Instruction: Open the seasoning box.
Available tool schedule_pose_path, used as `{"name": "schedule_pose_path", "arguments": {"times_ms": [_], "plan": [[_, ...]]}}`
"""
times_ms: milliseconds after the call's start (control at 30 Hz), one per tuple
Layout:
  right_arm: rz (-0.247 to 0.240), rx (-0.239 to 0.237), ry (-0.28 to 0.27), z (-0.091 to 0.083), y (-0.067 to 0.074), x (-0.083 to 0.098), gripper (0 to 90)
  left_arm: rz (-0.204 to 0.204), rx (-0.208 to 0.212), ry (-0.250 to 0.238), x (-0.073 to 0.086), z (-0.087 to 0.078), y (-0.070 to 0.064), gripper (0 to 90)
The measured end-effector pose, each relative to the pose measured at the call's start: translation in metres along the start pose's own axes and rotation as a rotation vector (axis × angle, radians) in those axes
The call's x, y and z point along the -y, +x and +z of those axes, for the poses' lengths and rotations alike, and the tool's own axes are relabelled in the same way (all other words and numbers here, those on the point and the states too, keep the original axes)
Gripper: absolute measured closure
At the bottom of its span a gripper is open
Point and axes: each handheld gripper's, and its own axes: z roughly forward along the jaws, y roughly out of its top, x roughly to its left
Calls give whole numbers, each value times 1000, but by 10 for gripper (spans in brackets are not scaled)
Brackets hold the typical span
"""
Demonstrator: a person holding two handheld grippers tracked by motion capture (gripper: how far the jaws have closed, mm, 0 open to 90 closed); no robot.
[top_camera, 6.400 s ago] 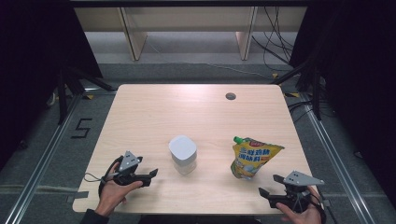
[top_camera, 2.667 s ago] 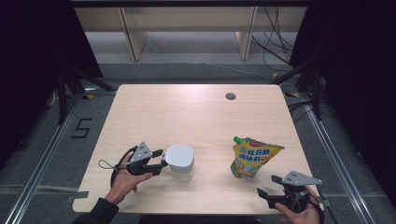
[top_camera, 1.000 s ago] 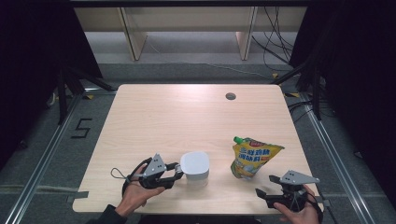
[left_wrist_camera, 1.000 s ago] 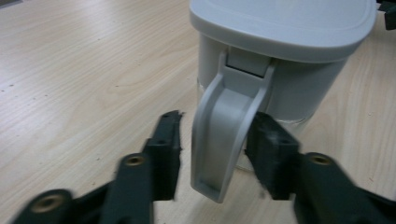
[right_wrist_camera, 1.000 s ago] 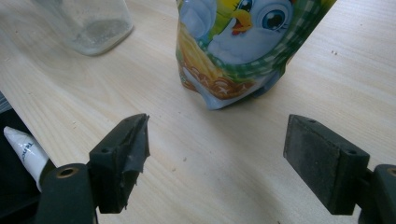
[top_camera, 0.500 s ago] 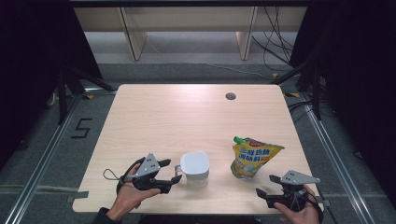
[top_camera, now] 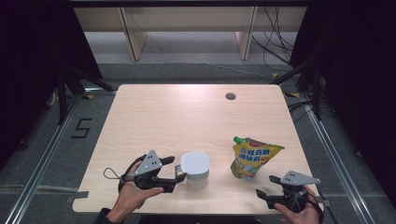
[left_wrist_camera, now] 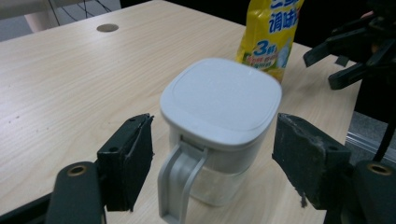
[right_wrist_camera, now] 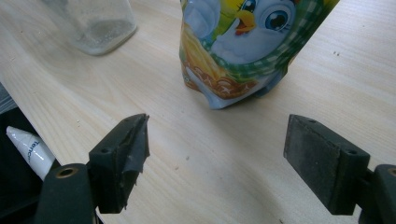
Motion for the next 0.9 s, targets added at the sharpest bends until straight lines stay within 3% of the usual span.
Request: {"name": "schedule_pose_path", "arguments": {"times_ms": [200, 233, 300, 333, 367, 400, 433, 467, 500, 567, 633, 667, 700, 733, 767, 800, 867, 900], "plan": [[7, -8, -8, 0, 2, 0, 232, 5, 10, -29, -8, -7, -1, 326], [6, -5, -12, 0, 2, -1, 232, -15, 8, -28, -10, -7, -1, 352], [32, -9, -6, 0, 5, -1, 233, -9, 11, -31, -11, -7, 0, 397], [-4, -5, -18, 0, 3, -1, 237, -4, 8, -31, -14, -6, 0, 469], [-4, -5, -18, 0, 3, -1, 237, -4, 8, -31, -14, -6, 0, 509], [57, -34, -2, -1, 8, -1, 241, 5, 9, -29, -17, -4, 1, 536], [23, -30, -19, 0, 6, -1, 241, 6, 19, -33, -19, -2, 1, 566], [27, -37, -9, 0, 6, -1, 241, 11, 22, -29, -21, -1, 0, 590], [3, -34, -13, 1, 5, -1, 243, 36, 17, -24, -23, 0, 1, 618], [22, -39, -18, 2, 7, -2, 256, 35, 20, -21, -24, 5, 0, 672], [-2, -31, -31, 2, 8, -3, 256, 47, 16, -3, -25, 8, 1, 730], [38, -42, -21, 1, 13, -3, 256, 49, 26, 2, -25, 10, 1, 750], [38, -50, -20, 2, 14, -4, 257, 62, 29, 8, -25, 11, 2, 769], [-10, -43, -41, 3, 13, -5, 262, 50, 27, 8, -25, 12, 2, 784], [16, -52, -30, 3, 16, -5, 274, 52, 18, 17, -25, 13, 2, 795], [-17, -61, -44, 5, 15, -6, 287, 43, 14, 17, -25, 13, 2, 803], [13, -69, -30, 4, 21, -7, 304, 66, 16, 17, -25, 14, 5, 813], [-27, -75, -42, 6, 20, -8, 321, 53, 7, 20, -25, 14, 5, 815]]}}
